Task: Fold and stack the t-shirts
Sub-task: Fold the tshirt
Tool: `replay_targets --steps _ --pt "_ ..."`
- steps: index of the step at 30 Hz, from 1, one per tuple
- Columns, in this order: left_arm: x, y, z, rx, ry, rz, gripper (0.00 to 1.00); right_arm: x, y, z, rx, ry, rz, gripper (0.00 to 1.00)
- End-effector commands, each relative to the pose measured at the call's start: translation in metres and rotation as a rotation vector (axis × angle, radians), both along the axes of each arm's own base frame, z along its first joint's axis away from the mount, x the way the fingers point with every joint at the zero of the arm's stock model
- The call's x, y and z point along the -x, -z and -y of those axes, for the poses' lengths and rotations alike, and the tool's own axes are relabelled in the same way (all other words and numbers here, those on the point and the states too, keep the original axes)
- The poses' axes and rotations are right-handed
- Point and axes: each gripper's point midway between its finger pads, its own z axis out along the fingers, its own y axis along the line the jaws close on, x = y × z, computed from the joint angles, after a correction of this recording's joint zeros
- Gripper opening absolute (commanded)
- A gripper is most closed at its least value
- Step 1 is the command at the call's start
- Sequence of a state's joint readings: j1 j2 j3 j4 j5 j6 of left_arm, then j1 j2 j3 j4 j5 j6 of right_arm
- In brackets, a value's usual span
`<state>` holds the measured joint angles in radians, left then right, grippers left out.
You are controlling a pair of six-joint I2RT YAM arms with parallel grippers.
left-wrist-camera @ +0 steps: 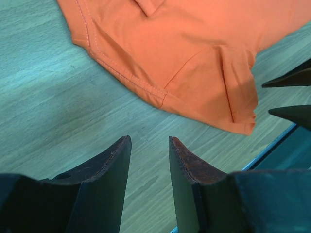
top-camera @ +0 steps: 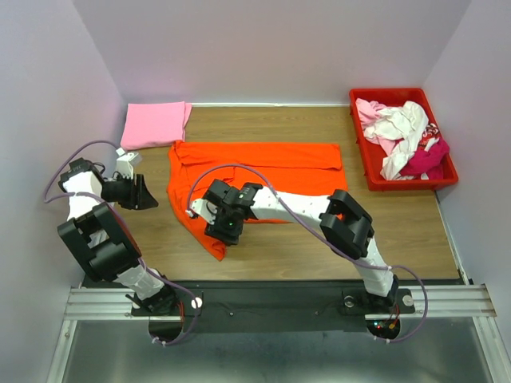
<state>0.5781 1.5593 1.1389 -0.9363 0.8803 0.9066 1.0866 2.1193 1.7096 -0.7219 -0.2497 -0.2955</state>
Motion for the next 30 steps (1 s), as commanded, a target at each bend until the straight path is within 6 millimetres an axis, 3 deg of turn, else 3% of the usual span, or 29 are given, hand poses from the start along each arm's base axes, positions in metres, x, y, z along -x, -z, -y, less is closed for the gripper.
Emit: replay_targets --steps 1,3,5,9,11,16,21,25,26,29,30 --pt "0.005 -0.013 0.007 0.005 0.024 0.048 0.47 -0.017 -0.001 -0.019 -0.024 0.067 0.057 0.55" --pt "0.005 -0.014 0.006 -0.005 0.021 0.051 0.47 -0.017 0.006 -0.021 -0.011 0.066 0.054 0.54" --pt "0.006 -0.014 0.006 -0.013 0.026 0.055 0.46 -0.018 0.01 -0.022 -0.006 0.067 0.055 0.47" --pt "0.009 -0.017 0.006 -0.039 0.063 0.077 0.43 -0.027 0.005 -0.02 0.0 0.094 0.103 0.1" --pt "0.013 -0.018 0.005 -0.064 0.084 0.086 0.4 -0.029 -0.001 -0.017 -0.009 0.104 0.108 0.01" --pt "0.022 -0.015 0.001 -0.171 0.183 0.126 0.36 -0.041 -0.036 -0.008 -0.108 0.172 0.04 0.0" --pt "0.035 -0.005 0.016 -0.337 0.356 0.181 0.35 -0.057 -0.024 0.017 -0.113 0.234 -0.062 0.01" --pt "0.036 -0.003 0.048 -0.465 0.537 0.283 0.34 -0.069 -0.014 0.03 -0.121 0.29 -0.152 0.0" --pt "0.041 -0.002 0.068 -0.47 0.609 0.32 0.34 -0.072 -0.009 0.033 -0.121 0.304 -0.176 0.01" --pt "0.047 0.001 0.097 -0.476 0.727 0.372 0.34 -0.08 -0.003 0.04 -0.129 0.338 -0.233 0.01" --pt "0.056 0.005 0.118 -0.456 0.813 0.382 0.34 -0.081 0.001 0.042 -0.123 0.342 -0.244 0.01"
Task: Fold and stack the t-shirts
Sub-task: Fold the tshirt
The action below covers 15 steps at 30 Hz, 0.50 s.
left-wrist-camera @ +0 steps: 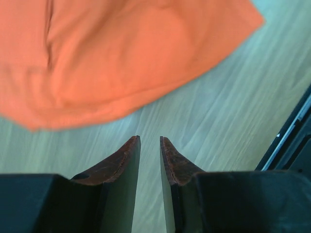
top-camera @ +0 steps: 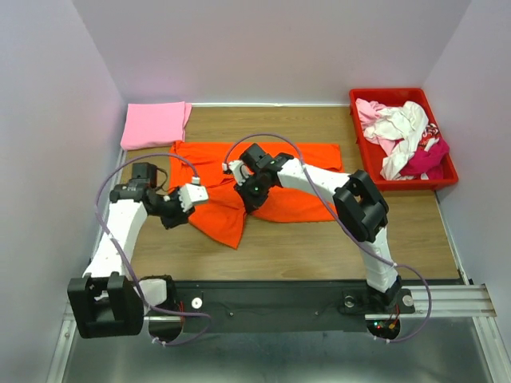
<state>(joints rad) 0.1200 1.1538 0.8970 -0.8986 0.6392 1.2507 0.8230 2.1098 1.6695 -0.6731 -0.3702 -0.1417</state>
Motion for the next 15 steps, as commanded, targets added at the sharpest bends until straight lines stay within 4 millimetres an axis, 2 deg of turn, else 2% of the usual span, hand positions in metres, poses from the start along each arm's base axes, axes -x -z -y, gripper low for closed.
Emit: replay_targets --steps 1,3,7,8,10,15 --pt "0.011 0.008 0.038 -0.039 0.187 0.041 0.34 0.005 0.004 -0.007 -0.059 -0.005 -0.078 0.01" --pt "0.021 0.016 0.066 -0.027 0.261 0.019 0.34 0.009 0.009 -0.006 -0.056 -0.011 -0.102 0.01" --pt "0.036 0.031 0.107 -0.034 0.361 0.012 0.4 0.014 0.018 -0.005 -0.051 -0.014 -0.131 0.0" --pt "0.028 0.031 0.117 -0.029 0.368 0.054 0.41 0.015 0.019 -0.005 -0.047 -0.011 -0.134 0.01" --pt "0.025 0.036 0.134 -0.029 0.383 0.092 0.41 0.016 0.021 -0.004 -0.043 -0.012 -0.139 0.01" --pt "0.013 0.054 0.152 -0.048 0.388 0.088 0.38 0.021 0.026 0.001 -0.029 -0.013 -0.154 0.01"
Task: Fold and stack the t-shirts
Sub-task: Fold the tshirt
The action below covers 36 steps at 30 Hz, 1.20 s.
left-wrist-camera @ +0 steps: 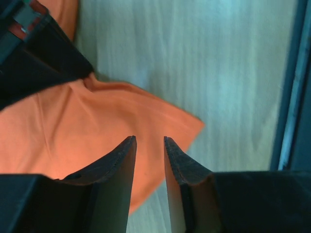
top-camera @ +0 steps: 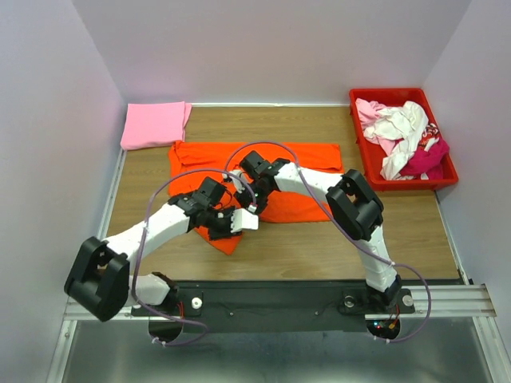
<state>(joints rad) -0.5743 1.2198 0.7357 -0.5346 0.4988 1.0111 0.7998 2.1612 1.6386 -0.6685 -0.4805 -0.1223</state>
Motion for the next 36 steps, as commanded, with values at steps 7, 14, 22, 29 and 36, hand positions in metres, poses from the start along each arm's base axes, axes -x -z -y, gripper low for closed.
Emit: replay_targets --steps 7,14,22,29,36 --pt "-0.005 0.049 -0.012 -0.179 0.073 0.005 0.25 0.007 -0.006 0.008 -0.027 0.008 -0.027 0.2" --pt "0.034 0.044 -0.044 -0.284 0.24 -0.081 0.17 -0.001 -0.049 0.028 -0.076 0.021 0.046 0.57" --pt "0.056 0.021 -0.075 -0.353 0.428 -0.017 0.15 -0.006 -0.066 0.08 -0.02 0.09 0.101 0.56" --pt "-0.003 -0.018 -0.066 -0.229 0.144 0.14 0.12 -0.029 -0.044 0.162 0.133 0.219 0.157 0.45" --pt "-0.05 -0.009 -0.045 -0.101 -0.127 0.041 0.15 -0.051 -0.031 0.21 0.203 0.316 0.159 0.41"
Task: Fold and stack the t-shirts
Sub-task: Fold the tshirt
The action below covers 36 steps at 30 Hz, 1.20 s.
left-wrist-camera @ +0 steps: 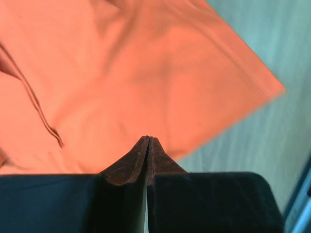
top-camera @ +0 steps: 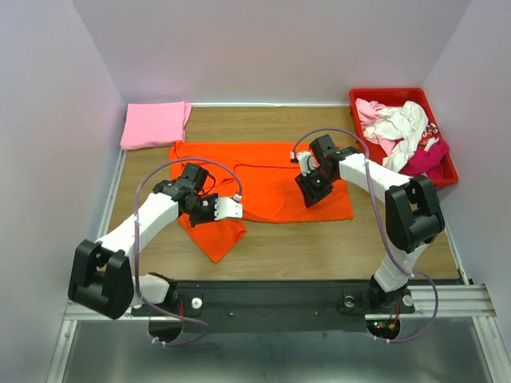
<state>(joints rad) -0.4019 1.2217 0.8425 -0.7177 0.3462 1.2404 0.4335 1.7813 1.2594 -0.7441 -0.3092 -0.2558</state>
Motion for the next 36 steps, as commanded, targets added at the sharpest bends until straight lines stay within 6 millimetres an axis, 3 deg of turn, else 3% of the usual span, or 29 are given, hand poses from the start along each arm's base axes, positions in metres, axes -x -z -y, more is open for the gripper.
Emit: replay_targets --steps 1,2,4,9,16,22,26,27,33,36 --pt "-0.013 0.015 0.021 0.098 -0.107 -0.067 0.16 -0.015 -0.005 0.025 0.037 0.025 0.053 0.41" --pt "-0.022 0.019 0.021 0.096 -0.127 -0.039 0.17 -0.017 -0.003 0.031 0.047 0.03 0.056 0.41" --pt "-0.022 0.036 0.017 0.062 -0.159 -0.07 0.17 -0.02 0.001 0.042 0.054 0.057 0.046 0.4" --pt "-0.01 0.064 0.001 -0.036 -0.07 -0.099 0.18 -0.023 0.009 0.064 0.093 0.078 0.037 0.4" --pt "0.051 0.091 -0.05 -0.244 0.164 -0.152 0.18 -0.012 0.012 0.096 0.154 0.081 0.029 0.4" --pt "0.068 0.099 -0.084 -0.366 0.218 -0.125 0.14 0.01 0.034 0.115 0.215 0.042 -0.031 0.4" --pt "0.055 0.08 -0.08 -0.277 0.155 -0.092 0.18 0.017 0.043 0.127 0.242 0.033 -0.05 0.4" --pt "0.042 0.066 -0.075 -0.244 0.135 -0.054 0.2 0.016 0.041 0.127 0.237 0.033 -0.041 0.39" --pt "0.023 0.0 -0.049 -0.044 0.076 0.024 0.29 0.002 -0.013 0.111 0.133 0.008 0.103 0.48" --pt "0.017 -0.009 -0.049 -0.007 -0.006 0.026 0.3 0.009 -0.032 0.109 0.112 -0.042 0.129 0.53"
